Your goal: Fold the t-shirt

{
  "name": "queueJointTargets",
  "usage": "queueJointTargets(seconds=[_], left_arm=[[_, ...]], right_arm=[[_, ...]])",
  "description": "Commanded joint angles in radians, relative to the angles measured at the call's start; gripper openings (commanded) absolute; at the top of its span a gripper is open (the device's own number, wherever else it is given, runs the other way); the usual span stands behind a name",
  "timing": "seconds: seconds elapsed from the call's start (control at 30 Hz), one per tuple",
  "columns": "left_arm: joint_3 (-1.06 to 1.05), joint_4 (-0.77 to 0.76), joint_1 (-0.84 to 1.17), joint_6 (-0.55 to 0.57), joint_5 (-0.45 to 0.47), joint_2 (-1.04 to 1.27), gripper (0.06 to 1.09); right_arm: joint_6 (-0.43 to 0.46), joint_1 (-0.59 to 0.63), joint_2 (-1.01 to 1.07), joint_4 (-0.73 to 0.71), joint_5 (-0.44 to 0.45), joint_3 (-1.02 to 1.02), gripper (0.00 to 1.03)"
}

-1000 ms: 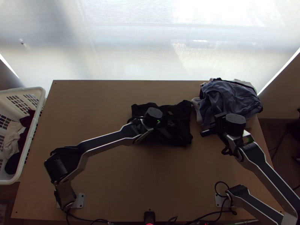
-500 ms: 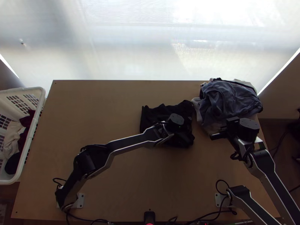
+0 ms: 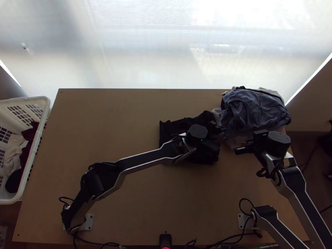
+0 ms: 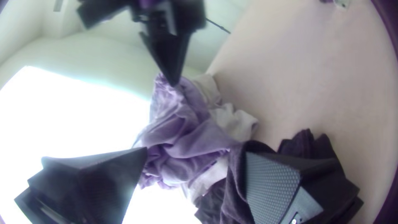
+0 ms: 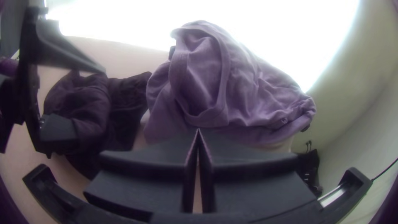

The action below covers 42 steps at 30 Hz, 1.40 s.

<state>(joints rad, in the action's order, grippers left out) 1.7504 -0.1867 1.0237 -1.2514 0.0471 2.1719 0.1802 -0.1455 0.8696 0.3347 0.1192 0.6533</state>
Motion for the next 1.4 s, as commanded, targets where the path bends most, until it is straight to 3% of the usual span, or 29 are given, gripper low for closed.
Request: queueJointTargets(seconds=[0.0, 0.2, 0.43, 0.57, 0.73, 1.03, 1.13, 1.27, 1.37], left_arm=[[-0.029, -0.011, -0.007, 0.122, -0.016, -0.075, 1.04], [-0.247, -0.014, -0.016, 0.053, -0.029, -0.116, 1.04], [-0.290, 0.145, -0.007, 0.033, -0.043, -0.081, 1.04], [-0.342, 0.236, 0.009, 0.089, -0.061, -0.123, 1.04], [-0.425, 0.242, 0.007, 0.106, -0.062, -0.235, 1.04], [-0.367, 0.297, -0.060, 0.216, -0.099, -0.365, 1.04], [-0.344, 0.346, -0.119, 0.299, -0.125, -0.362, 1.03], [-0.255, 0.506, -0.201, 0.489, -0.148, -0.325, 0.83], [-0.124, 0.699, -0.264, 0.681, -0.144, -0.287, 0.54]], right_arm=[[-0.002, 0.001, 0.005, -0.003, -0.004, 0.005, 0.03], [-0.002, -0.002, 0.005, -0.002, -0.006, 0.019, 0.03], [-0.002, -0.002, -0.014, 0.007, -0.006, 0.017, 0.03], [0.002, 0.000, -0.032, 0.026, -0.007, 0.017, 0.03], [0.008, 0.001, -0.049, 0.040, -0.016, 0.019, 0.03], [-0.010, -0.048, -0.030, 0.033, -0.027, 0.014, 0.03], [-0.025, -0.069, -0.011, 0.024, -0.027, 0.026, 0.03], [-0.059, -0.141, 0.046, -0.014, -0.027, 0.035, 0.03], [-0.070, -0.213, 0.108, -0.042, -0.027, 0.065, 0.03]])
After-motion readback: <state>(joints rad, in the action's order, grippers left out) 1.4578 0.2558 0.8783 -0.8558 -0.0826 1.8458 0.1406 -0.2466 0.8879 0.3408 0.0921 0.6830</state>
